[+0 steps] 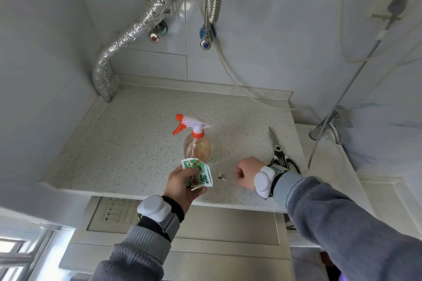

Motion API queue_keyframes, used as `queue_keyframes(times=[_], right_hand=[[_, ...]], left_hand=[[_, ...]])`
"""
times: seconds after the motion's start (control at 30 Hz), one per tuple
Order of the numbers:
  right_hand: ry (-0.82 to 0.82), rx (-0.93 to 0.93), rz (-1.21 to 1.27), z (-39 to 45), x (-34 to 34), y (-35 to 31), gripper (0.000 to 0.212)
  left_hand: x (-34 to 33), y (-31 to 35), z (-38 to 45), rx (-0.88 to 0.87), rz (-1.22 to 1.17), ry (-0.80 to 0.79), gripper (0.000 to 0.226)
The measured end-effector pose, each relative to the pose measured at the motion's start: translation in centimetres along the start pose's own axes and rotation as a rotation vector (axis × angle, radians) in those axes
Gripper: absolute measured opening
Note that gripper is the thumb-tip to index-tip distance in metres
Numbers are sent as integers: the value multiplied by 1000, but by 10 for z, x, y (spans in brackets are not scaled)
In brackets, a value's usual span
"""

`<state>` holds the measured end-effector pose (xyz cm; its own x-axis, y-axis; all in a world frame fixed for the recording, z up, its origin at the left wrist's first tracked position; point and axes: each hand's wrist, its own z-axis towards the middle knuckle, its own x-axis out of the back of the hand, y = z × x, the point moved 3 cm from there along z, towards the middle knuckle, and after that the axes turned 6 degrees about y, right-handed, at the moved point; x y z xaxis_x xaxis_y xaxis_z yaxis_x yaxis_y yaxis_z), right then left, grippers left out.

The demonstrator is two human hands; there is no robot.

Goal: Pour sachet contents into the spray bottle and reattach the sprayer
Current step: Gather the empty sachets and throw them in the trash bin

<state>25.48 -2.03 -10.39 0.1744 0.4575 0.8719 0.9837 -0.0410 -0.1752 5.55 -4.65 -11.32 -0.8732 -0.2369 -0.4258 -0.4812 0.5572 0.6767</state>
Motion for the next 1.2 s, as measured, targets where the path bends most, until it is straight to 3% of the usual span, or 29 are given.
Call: queue_keyframes(times=[0.2, 0.5, 0.93, 1.03, 1.2], right_hand=[[178, 62, 124, 9, 10, -26, 17], [18, -21, 24, 31, -2, -48, 36], [-22, -104, 82, 32, -8, -51, 13], [62, -100, 151, 24, 4, -48, 21], [216, -79, 418, 2, 44, -26, 11]], left_hand=[[3, 1, -2, -4, -4, 10, 10], [5, 1, -4, 0, 2, 4, 5], [12, 4, -5, -2, 1, 0, 6], [12, 5, -5, -10, 0, -17, 5], [9, 1, -4, -51, 73, -5, 13]])
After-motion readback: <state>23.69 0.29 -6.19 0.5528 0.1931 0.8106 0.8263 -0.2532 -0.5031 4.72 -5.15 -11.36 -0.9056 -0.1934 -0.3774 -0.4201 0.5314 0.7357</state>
